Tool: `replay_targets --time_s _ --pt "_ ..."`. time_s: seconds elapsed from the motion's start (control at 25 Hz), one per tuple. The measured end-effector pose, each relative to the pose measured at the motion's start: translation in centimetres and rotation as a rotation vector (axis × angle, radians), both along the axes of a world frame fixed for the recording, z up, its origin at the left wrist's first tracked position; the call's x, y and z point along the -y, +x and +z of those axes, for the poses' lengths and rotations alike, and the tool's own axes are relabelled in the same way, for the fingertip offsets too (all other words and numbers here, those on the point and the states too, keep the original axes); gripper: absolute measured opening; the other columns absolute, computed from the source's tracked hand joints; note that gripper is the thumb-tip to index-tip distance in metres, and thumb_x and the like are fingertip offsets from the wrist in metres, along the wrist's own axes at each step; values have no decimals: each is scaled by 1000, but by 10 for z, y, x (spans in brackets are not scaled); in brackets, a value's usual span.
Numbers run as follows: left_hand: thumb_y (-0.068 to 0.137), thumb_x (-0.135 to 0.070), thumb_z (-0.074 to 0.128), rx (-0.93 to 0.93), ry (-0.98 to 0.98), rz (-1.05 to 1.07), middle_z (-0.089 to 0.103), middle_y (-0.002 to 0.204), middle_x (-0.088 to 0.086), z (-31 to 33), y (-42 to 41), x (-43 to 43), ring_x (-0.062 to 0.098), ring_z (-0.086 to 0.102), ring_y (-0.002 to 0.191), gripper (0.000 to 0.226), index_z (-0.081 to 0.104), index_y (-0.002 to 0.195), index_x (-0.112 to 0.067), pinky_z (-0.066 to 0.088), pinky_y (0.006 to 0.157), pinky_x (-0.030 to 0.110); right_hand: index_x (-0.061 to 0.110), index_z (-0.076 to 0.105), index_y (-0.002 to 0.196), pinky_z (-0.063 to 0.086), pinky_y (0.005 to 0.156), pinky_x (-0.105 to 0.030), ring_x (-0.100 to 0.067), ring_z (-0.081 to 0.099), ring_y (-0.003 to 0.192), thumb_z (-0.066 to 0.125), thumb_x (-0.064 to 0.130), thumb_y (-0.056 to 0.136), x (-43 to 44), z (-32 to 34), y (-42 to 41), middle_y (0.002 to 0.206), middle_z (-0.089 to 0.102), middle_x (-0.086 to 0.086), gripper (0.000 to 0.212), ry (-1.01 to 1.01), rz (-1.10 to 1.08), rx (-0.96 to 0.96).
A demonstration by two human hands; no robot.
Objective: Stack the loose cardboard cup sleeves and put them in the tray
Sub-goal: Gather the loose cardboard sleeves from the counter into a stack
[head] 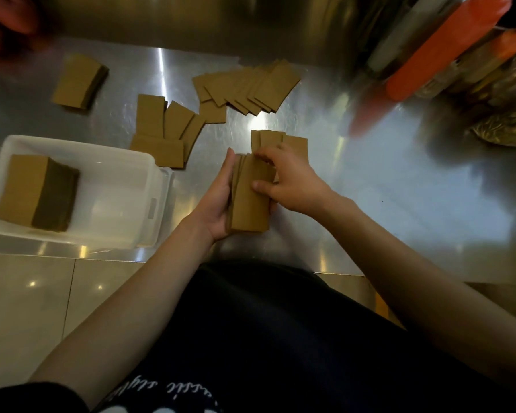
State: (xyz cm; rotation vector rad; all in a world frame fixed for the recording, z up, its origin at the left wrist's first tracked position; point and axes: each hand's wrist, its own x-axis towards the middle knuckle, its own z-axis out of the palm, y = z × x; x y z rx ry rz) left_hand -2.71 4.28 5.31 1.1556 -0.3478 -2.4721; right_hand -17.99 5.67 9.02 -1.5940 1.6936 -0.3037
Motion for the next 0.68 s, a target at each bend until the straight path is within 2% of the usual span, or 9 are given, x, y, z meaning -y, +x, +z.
replay_targets --time_s 0.16,0.32,0.44,0.56,0.68 --pt "95 -64 38 16 -43 -11 71 104 12 -2 17 -1 25 67 87 58 60 129 -22 58 74 37 29 54 127 38 97 -30 -16 44 119 68 37 85 -3 -1 15 127 51 0 46 -90 -9 -67" --pt "94 -55 54 1 58 117 64 95 15 -8 36 5 24 62 77 37 57 115 -24 54 71 38 20 52 131 48 91 -32 -13 51 112 69 31 84 10 -20 -6 125 55 -1 51 -102 -240 -4" --pt "90 -53 61 -10 116 223 65 92 14 -17 53 7 24 63 78 35 61 106 -21 53 72 38 16 45 139 44 93 -32 -23 52 118 70 29 83 27 -45 -38 131 51 -9 63 1 -255 -162" --pt "90 -53 60 -25 115 295 66 92 13 -20 65 8 22 62 78 36 65 106 -21 52 73 36 13 33 147 40 104 -40 -32 40 131 72 27 83 48 -64 -61 145 37 -14 77 113 -160 -359" --pt "91 -58 55 -8 112 341 67 88 11 -20 75 9 22 63 74 40 65 91 -19 55 69 34 13 31 147 39 106 -46 -36 31 135 75 29 80 64 -76 -70 149 31 -16 81 186 -30 -479"
